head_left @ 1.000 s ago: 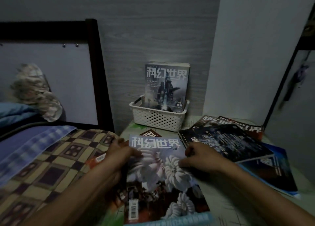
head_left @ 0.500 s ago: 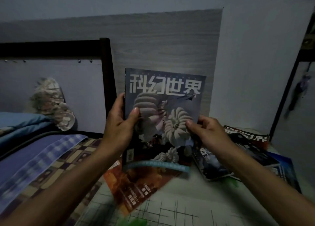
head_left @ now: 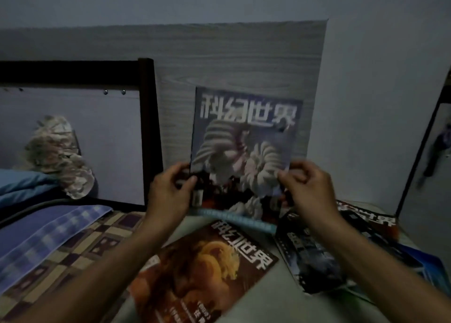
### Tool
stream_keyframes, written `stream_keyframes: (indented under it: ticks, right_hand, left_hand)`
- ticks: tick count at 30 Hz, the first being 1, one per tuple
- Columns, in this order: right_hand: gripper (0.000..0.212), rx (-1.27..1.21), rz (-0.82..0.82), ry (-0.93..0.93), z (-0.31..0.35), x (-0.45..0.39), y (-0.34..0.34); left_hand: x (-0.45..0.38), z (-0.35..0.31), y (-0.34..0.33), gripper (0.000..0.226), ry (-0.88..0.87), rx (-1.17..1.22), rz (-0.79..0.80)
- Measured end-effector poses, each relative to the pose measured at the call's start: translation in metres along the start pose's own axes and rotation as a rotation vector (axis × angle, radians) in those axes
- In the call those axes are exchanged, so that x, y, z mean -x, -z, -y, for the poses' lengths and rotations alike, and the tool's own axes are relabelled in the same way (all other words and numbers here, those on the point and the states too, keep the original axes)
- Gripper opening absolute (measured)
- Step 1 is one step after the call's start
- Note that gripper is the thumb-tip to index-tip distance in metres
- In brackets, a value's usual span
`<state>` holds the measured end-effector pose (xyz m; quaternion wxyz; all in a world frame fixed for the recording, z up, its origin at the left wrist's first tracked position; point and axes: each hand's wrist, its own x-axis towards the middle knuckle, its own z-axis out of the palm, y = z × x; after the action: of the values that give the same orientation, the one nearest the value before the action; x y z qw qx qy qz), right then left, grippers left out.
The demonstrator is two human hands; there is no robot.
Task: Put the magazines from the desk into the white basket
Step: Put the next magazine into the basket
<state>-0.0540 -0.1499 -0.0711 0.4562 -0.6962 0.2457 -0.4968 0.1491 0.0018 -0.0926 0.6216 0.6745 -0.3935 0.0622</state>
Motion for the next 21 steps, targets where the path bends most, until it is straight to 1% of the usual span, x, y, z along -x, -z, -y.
stream_keyframes:
  ticks: [1,4,6,8,10,12,13,14,15,17,19,21]
  right_hand:
    - [0.006,0.022,-0.041,0.026,0.007,-0.017,0.001]
    - [0.011,0.065,-0.098,0.062,0.019,-0.064,0.001]
    - [0.014,0.082,-0.123,0.038,0.008,-0.09,-0.004]
    - [0.013,0.139,-0.081,0.02,-0.012,-0.107,-0.011]
    - [0.005,0.248,-0.004,-0.018,-0.045,-0.115,-0.012]
    - [0.013,0.46,0.045,-0.025,-0.083,-0.114,-0.012]
    - [0.017,0.578,0.038,0.0,-0.096,-0.109,-0.014]
    - [0.02,0.663,-0.003,0.037,-0.108,-0.105,-0.017]
    - [0.022,0.711,-0.057,0.067,-0.117,-0.102,-0.021]
    - [0.023,0.746,-0.136,0.074,-0.124,-0.098,-0.028]
    - [0.022,0.754,-0.156,0.072,-0.123,-0.099,-0.03]
    - [0.019,0.803,-0.135,0.076,-0.119,-0.097,-0.028]
  left_hand:
    - [-0.02,-0.007,-0.006,0.023,-0.008,0.027,0.001]
    - [-0.072,-0.022,-0.031,0.027,0.019,0.09,0.01]
    - [-0.096,-0.018,-0.053,0.023,0.035,0.043,-0.004]
    - [-0.11,0.0,-0.071,0.015,0.048,-0.107,-0.008]
    - [-0.112,0.029,-0.086,0.014,0.06,-0.295,0.033]
    - [-0.105,0.061,-0.101,0.019,0.033,-0.551,0.148]
    - [-0.102,0.074,-0.106,0.024,0.001,-0.695,0.228]
    - [-0.099,0.084,-0.112,0.031,-0.028,-0.787,0.292]
    - [-0.098,0.09,-0.117,0.036,-0.041,-0.81,0.332]
    - [-0.097,0.095,-0.122,0.045,-0.031,-0.783,0.386]
    - [-0.099,0.096,-0.122,0.052,-0.012,-0.772,0.404]
    - [-0.1,0.096,-0.121,0.054,0.015,-0.761,0.421]
